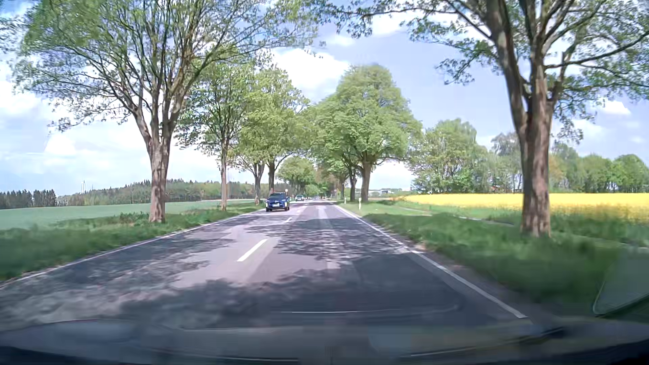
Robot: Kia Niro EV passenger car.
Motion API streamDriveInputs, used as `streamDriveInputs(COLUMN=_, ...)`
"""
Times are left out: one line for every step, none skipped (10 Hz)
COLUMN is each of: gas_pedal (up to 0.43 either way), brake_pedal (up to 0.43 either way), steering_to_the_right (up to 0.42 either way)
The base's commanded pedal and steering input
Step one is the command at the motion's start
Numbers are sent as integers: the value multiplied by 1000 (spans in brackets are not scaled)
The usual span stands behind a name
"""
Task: Follow the waypoints while adhering to traffic rules and regulations
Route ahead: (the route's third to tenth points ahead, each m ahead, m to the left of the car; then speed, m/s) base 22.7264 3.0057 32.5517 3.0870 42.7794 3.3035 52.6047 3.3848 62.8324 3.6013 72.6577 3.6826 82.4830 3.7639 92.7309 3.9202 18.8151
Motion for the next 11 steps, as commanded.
streamDriveInputs(gas_pedal=0, brake_pedal=6, steering_to_the_right=-1)
streamDriveInputs(gas_pedal=0, brake_pedal=12, steering_to_the_right=-1)
streamDriveInputs(gas_pedal=0, brake_pedal=12, steering_to_the_right=-1)
streamDriveInputs(gas_pedal=0, brake_pedal=12, steering_to_the_right=-2)
streamDriveInputs(gas_pedal=0, brake_pedal=12, steering_to_the_right=-3)
streamDriveInputs(gas_pedal=0, brake_pedal=12, steering_to_the_right=-3)
streamDriveInputs(gas_pedal=0, brake_pedal=12, steering_to_the_right=-4)
streamDriveInputs(gas_pedal=0, brake_pedal=18, steering_to_the_right=-4)
streamDriveInputs(gas_pedal=0, brake_pedal=24, steering_to_the_right=-5)
streamDriveInputs(gas_pedal=0, brake_pedal=43, steering_to_the_right=-5)
streamDriveInputs(gas_pedal=0, brake_pedal=67, steering_to_the_right=-4)
